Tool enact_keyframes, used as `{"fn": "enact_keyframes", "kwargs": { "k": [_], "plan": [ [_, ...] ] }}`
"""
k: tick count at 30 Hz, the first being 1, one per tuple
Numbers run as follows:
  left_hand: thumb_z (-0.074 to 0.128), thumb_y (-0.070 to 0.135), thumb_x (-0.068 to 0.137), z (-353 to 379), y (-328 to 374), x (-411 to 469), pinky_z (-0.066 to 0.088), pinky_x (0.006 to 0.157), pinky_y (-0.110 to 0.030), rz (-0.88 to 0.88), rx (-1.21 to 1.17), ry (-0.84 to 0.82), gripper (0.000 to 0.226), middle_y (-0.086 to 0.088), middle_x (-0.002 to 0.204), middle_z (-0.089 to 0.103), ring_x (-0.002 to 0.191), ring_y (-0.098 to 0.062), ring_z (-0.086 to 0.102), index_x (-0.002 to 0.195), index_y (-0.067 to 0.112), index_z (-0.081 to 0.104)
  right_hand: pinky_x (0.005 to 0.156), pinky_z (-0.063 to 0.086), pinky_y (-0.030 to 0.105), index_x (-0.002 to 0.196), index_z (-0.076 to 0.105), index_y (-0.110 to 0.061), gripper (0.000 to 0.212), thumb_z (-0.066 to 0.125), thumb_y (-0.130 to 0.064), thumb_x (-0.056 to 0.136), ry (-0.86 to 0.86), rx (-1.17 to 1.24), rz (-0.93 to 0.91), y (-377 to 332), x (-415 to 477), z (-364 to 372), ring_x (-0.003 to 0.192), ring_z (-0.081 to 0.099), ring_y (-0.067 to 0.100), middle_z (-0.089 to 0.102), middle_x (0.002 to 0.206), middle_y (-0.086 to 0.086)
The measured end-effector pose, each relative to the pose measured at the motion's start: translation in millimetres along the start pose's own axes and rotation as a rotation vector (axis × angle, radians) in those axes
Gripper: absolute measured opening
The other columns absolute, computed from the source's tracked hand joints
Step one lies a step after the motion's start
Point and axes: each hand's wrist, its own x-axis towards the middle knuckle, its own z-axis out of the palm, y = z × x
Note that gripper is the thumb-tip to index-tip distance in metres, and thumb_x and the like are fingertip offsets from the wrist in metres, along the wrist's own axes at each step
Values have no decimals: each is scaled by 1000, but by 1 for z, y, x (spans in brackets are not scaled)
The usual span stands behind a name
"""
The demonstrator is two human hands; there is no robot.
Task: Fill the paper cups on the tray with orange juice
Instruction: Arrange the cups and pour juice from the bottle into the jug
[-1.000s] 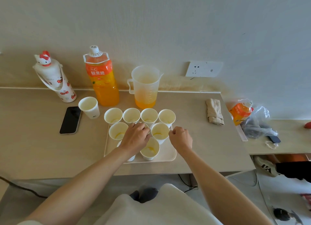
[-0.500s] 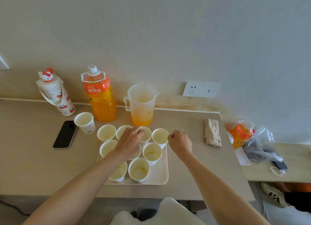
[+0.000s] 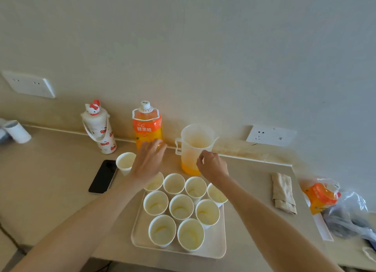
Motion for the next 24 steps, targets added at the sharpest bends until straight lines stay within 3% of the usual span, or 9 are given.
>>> {"fn": "enact_keyframes", "kwargs": {
  "k": [3, 7, 9, 11, 14, 18, 21, 24],
  "plan": [
    [69, 9, 84, -17, -42, 28, 53, 74, -43, -54, 3, 77, 25, -14, 114, 57, 90, -33, 59, 108, 6, 64, 69, 43, 30, 111, 61, -12, 23, 47, -25, 98, 26, 35, -58, -38, 20, -2, 93, 64, 31, 68, 106, 9],
    [56, 17, 93, -34, -89, 72, 48, 78, -45, -157, -25, 141, 21, -17, 110, 56, 92, -34, 57, 109, 4, 61, 80, 44, 33, 129, 49, -16, 36, 47, -37, 99, 7, 132, -46, -88, 52, -2, 105, 62, 27, 65, 119, 8],
    [49, 20, 97, -39, -104, 95, 44, 83, -44, -227, -53, 111, 24, -17, 114, 55, 99, -33, 55, 112, 5, 59, 86, 46, 36, 134, 43, -17, 44, 45, -42, 99, -3, 223, -19, -112, 68, -2, 105, 63, 28, 61, 126, 10],
    [45, 22, 99, -41, -114, 114, 41, 89, -42, -250, -86, 21, 29, -16, 120, 53, 108, -32, 51, 119, 5, 57, 96, 43, 39, 142, 36, -15, 52, 47, -43, 99, -1, 298, 0, -131, 82, -5, 117, 56, 30, 50, 139, 13],
    [46, 27, 99, -37, -127, 136, 39, 90, -41, -142, -24, -119, 32, -16, 128, 46, 115, -32, 45, 116, 5, 62, 105, 38, 40, 149, 27, -14, 65, 54, -41, 97, -21, 312, 8, -152, 102, -6, 135, 42, 30, 35, 152, 12],
    [46, 37, 99, -39, -132, 151, 29, 99, -43, 44, 36, -248, 33, -12, 141, 33, 127, -30, 31, 101, 10, 64, 109, 34, 39, 154, 19, -16, 84, 67, -39, 90, -100, 285, 0, -161, 123, -1, 140, 35, 29, 28, 157, 9],
    [42, 41, 100, -46, -132, 157, 28, 105, -45, 222, 232, -319, 39, -12, 144, 30, 133, -28, 28, 113, 10, 60, 114, 29, 41, 154, 20, -17, 92, 74, -41, 83, -194, 215, -39, -168, 133, 2, 144, 28, 28, 25, 159, 8],
    [35, 39, 102, -53, -134, 166, 31, 106, -45, 442, 582, -374, 45, -14, 147, 28, 136, -29, 27, 129, 6, 50, 112, 33, 43, 149, 37, -20, 86, 78, -45, 77, -247, 142, -124, -179, 142, 11, 138, 38, 27, 40, 152, 6]
  ]
}}
